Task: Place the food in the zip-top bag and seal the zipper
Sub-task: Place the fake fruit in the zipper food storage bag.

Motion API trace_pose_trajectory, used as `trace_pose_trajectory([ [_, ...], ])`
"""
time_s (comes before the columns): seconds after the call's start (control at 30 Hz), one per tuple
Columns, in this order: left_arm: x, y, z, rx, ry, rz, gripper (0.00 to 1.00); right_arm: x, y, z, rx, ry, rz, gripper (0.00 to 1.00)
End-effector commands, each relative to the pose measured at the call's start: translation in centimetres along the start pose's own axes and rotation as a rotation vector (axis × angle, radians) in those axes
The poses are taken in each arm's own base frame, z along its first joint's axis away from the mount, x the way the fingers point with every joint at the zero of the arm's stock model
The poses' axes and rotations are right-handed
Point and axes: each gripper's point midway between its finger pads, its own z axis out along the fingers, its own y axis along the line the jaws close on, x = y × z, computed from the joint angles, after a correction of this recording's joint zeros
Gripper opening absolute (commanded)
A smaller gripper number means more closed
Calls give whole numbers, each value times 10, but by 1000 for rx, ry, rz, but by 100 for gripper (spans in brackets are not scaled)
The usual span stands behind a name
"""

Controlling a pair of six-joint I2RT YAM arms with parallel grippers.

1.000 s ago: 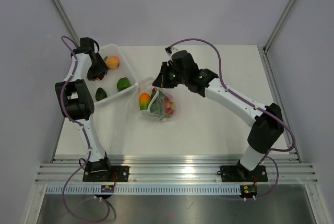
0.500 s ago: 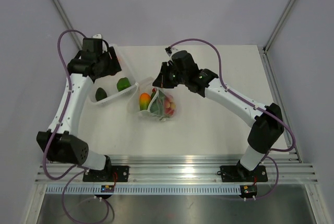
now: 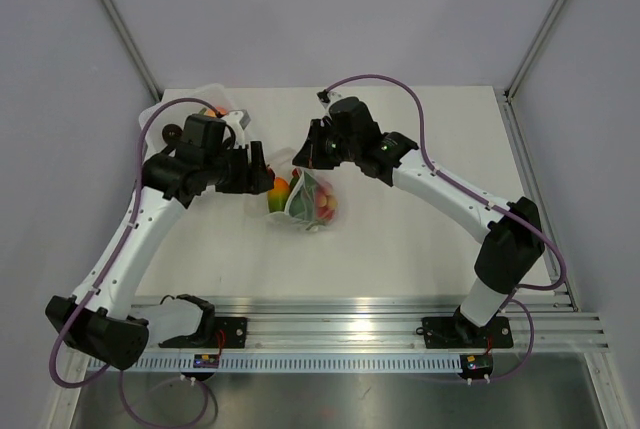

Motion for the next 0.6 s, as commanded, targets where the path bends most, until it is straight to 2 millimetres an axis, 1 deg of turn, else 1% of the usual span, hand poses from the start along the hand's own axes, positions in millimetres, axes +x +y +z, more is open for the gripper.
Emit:
trace_pose_trajectory([
  [0.0, 6, -21, 3, 113, 25, 70, 30, -15, 11, -11, -28, -62, 2, 4],
  [0.1, 6, -26, 16, 139, 31, 57, 31, -15, 11, -11, -25, -63, 6, 4],
  [0.2, 0, -25, 31, 133, 25, 39, 32, -15, 11, -13, -25, -65, 8, 4],
  [0.23, 1, -27, 36, 142, 36, 24, 42, -15, 11, -14, -21, -68, 10, 4],
  [0.27, 0, -28, 42, 155, 42, 24, 49, -16, 10, -15, -19, -70, 9, 4],
  [0.3, -2, -30, 44, 160, 43, 21, 60, -16, 10, -16, -15, -70, 8, 4],
  [0.33, -3, -33, 46, 168, 44, 20, 73, -17, 9, -18, -12, -75, 8, 4],
  [0.37, -6, -37, 45, 180, 35, 25, 83, -16, 8, -18, -7, -75, 2, 4],
  [0.43, -12, -45, 42, 209, 29, 40, 92, -17, 8, -18, -3, -77, 2, 4],
  [0.5, -13, -48, 36, 218, 29, 59, 93, -17, 7, -18, 0, -75, 2, 4],
  [0.57, -16, -44, 28, 188, 19, 87, 93, -16, 7, -16, -2, -71, 3, 4],
])
